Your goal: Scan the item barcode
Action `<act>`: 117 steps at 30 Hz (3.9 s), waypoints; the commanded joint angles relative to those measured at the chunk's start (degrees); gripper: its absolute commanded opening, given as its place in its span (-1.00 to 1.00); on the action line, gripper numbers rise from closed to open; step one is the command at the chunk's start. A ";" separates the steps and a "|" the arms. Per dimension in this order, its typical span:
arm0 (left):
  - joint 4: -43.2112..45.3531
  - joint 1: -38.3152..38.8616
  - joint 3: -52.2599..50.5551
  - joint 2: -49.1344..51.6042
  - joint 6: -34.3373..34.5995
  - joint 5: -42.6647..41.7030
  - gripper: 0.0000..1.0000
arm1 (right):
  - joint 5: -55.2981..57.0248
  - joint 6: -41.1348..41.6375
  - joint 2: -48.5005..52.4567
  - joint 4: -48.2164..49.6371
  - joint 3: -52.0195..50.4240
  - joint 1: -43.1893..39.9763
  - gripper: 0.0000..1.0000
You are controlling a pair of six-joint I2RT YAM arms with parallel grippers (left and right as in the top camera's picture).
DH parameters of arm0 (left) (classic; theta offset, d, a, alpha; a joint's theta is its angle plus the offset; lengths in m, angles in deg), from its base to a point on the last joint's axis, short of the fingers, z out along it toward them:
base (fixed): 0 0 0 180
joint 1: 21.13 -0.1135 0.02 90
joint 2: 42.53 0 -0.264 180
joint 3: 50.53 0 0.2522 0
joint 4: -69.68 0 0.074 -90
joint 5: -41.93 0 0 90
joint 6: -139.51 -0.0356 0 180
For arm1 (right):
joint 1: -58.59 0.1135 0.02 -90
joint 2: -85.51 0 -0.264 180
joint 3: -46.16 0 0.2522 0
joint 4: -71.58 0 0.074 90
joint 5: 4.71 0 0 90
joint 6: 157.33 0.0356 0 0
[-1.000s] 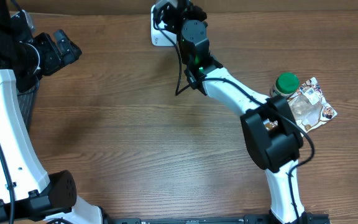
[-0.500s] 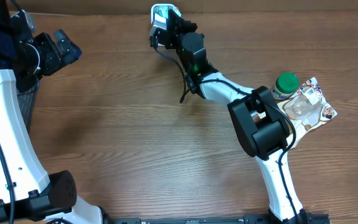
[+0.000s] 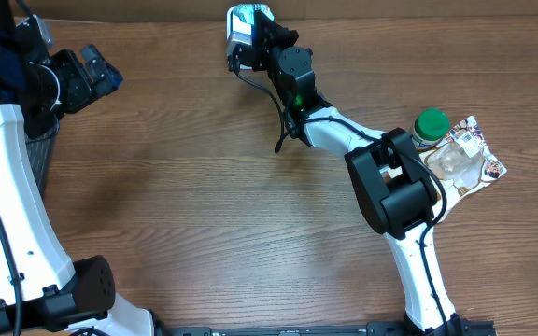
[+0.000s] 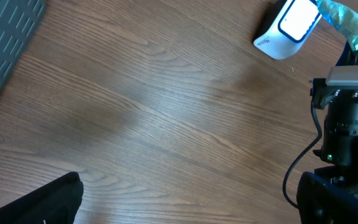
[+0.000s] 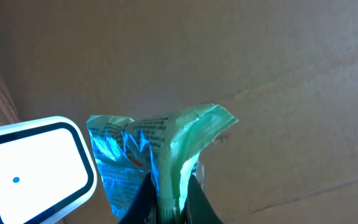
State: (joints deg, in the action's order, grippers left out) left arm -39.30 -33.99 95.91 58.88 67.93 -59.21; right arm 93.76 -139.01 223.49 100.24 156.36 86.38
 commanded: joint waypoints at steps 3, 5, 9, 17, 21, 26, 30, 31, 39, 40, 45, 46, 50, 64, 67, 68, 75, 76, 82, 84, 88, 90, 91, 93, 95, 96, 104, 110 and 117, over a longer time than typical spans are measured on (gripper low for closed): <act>-0.13 -0.09 0.17 0.50 -0.63 -0.31 1.00 | -0.44 -0.83 -0.57 1.05 1.57 -0.28 -0.92; -0.13 -0.09 0.17 0.50 -0.63 -0.31 0.99 | -0.44 -0.81 -0.68 1.38 1.57 -0.28 -0.92; -0.13 -0.09 0.17 0.50 -0.63 -0.31 1.00 | -0.48 -0.33 -1.90 3.23 1.57 -0.22 -0.92; -0.13 -0.09 0.17 0.50 -0.63 -0.31 0.99 | -0.15 13.20 -11.08 -3.65 1.49 0.17 -0.92; -0.13 -0.09 0.17 0.50 -0.63 -0.31 1.00 | 2.21 24.00 -18.73 -13.73 1.49 1.20 -0.92; -0.13 -0.09 0.17 0.50 -0.63 -0.31 1.00 | 2.12 44.85 -29.73 -32.96 1.51 3.43 -0.92; -0.13 -0.09 0.17 0.50 -0.66 -0.31 1.00 | -3.69 63.47 -38.21 -53.09 1.51 4.44 -0.92; -0.13 -0.09 0.17 0.50 -0.63 -0.31 1.00 | -7.30 67.93 -40.06 -58.18 1.51 4.44 -0.92; -0.13 -0.09 0.17 0.50 -0.63 -0.31 0.99 | -14.01 77.15 -45.68 -96.48 1.49 2.64 -0.92; -0.13 -0.09 0.17 0.50 -0.63 -0.31 0.99 | -11.65 77.96 -45.24 -101.92 1.36 1.86 -0.92; -0.13 -0.09 0.17 0.50 -0.63 -0.31 0.99 | -1.31 80.52 -42.27 -115.32 -2.19 -4.13 -0.92; -0.13 -0.09 0.17 0.50 -0.63 -0.31 0.99 | -0.81 80.50 -41.77 -115.62 -3.13 -5.20 -0.92; -0.13 -0.09 0.17 0.50 -0.63 -0.31 0.99 | 0.11 80.43 -39.60 -114.33 -7.30 -9.92 -0.92; -0.13 -0.09 0.17 0.50 -0.63 -0.31 1.00 | 5.95 78.73 -34.64 -108.87 -13.22 -17.90 -0.60; -0.13 -0.09 0.17 0.50 -0.63 -0.31 0.99 | 6.05 79.10 -34.64 -108.48 -13.20 -17.90 0.09; -0.13 -0.09 0.17 0.50 -0.63 -0.31 0.99 | 6.01 79.54 -34.67 -108.48 -13.07 -17.90 0.17; -0.13 -0.09 0.17 0.50 -0.63 -0.31 0.99 | -1.46 82.84 -37.07 -112.34 -8.20 -17.77 0.62; -0.13 -0.09 0.17 0.50 -0.63 -0.31 0.99 | -2.67 82.84 -38.51 -113.13 -7.06 -17.68 0.71; -0.13 -0.09 0.17 0.50 -0.63 -0.31 1.00 | -6.86 84.46 -51.28 -117.07 -0.70 -17.14 1.00; -0.13 -0.09 0.17 0.50 -0.63 -0.31 1.00 | -7.41 85.72 -56.30 -117.83 0.55 -17.14 1.00; -0.13 -0.09 0.17 0.50 -0.63 -0.31 0.99 | -13.14 85.85 -68.83 -118.22 0.81 -17.14 1.00; -0.13 -0.09 0.17 0.50 -0.63 -0.31 0.99 | -14.36 85.90 -73.53 -119.01 0.81 -17.14 1.00; -0.13 -0.09 0.17 0.50 -0.63 -0.31 1.00 | -14.93 85.88 -75.28 -119.30 0.81 -17.14 1.00; -0.13 -0.09 0.17 0.50 -0.63 -0.31 0.99 | -15.17 85.85 -78.99 -119.43 0.79 -17.14 1.00; -0.13 -0.09 0.17 0.50 -0.66 -0.28 1.00 | -15.15 85.85 -81.94 -119.93 0.79 -17.14 1.00; -0.13 -0.09 0.17 0.50 -0.63 -0.31 1.00 | -15.13 85.85 -83.34 -120.34 0.79 -17.14 1.00; -0.13 -0.09 0.17 0.50 -0.63 -0.31 1.00 | -11.41 85.46 -88.50 -132.04 0.74 -17.16 1.00; -0.13 -0.09 0.17 0.50 -0.63 -0.31 0.99 | -4.96 89.74 -88.94 -130.25 -0.59 -18.01 0.99; -0.13 -0.09 0.17 0.50 -0.63 -0.31 1.00 | -5.11 89.24 -94.14 -115.25 -9.60 -21.40 1.00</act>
State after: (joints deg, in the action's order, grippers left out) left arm -39.30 -33.99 95.91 58.88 67.93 -59.23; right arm 87.32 -50.40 132.19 -17.66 150.33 65.96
